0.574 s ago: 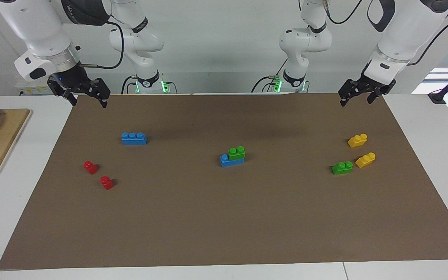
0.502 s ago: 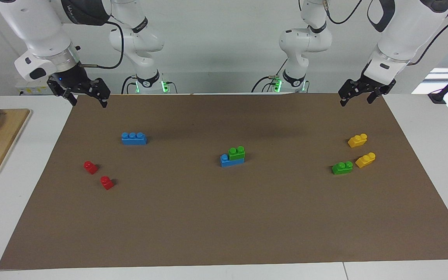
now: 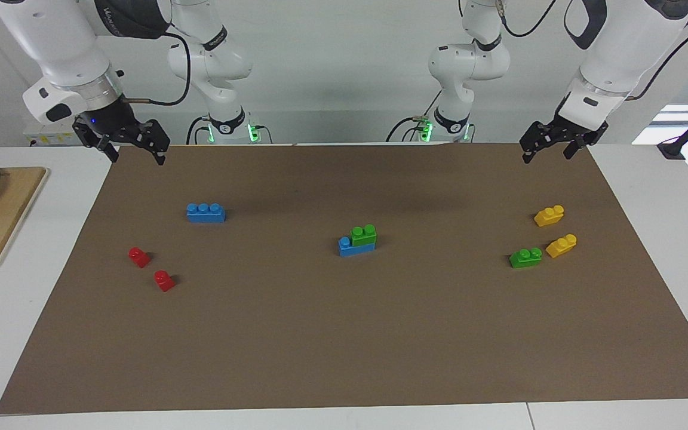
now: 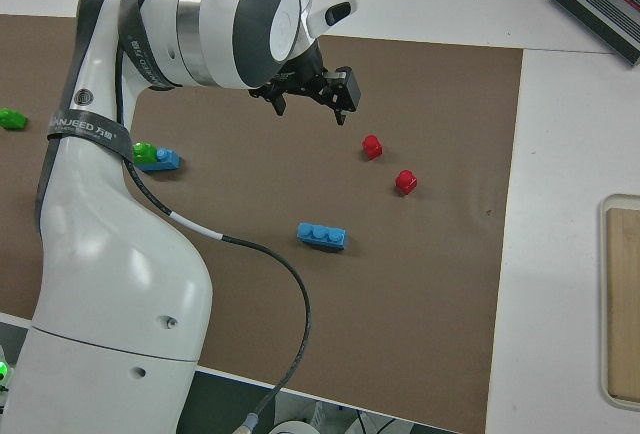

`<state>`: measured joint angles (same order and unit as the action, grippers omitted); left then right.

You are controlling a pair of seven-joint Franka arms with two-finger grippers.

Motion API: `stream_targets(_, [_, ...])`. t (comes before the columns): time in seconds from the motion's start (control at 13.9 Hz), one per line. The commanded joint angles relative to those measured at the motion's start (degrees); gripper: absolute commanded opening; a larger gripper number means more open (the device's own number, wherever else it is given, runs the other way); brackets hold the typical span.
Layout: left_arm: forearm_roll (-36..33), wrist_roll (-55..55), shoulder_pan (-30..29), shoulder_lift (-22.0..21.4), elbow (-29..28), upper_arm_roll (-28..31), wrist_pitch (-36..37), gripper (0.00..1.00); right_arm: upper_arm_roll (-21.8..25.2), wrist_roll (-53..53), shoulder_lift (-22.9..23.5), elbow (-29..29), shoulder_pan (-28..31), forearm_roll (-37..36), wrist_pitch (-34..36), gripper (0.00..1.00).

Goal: Remove green block with left arm and hold with right

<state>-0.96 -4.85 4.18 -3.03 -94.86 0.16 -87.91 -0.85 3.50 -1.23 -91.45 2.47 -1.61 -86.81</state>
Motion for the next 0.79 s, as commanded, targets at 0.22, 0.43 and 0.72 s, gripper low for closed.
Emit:
stream_targets(0.22, [0.69, 0.72, 0.3, -1.1, -1.12, 0.63, -0.16, 1.0, -0.47, -0.6, -1.49, -1.45, 0.96, -0.15, -0.64, 1.0])
stream_targets(0.43, [0.69, 0.72, 0.3, -1.1, -1.21, 0.63, -0.16, 1.0, -0.47, -0.43, -1.49, -1.54, 0.87, -0.15, -0.64, 1.0])
stream_targets(0.72, [0.69, 0.72, 0.3, -1.1, -1.12, 0.63, -0.16, 1.0, -0.47, 6.57, -1.49, -1.54, 0.34, -0.15, -0.9, 1.0])
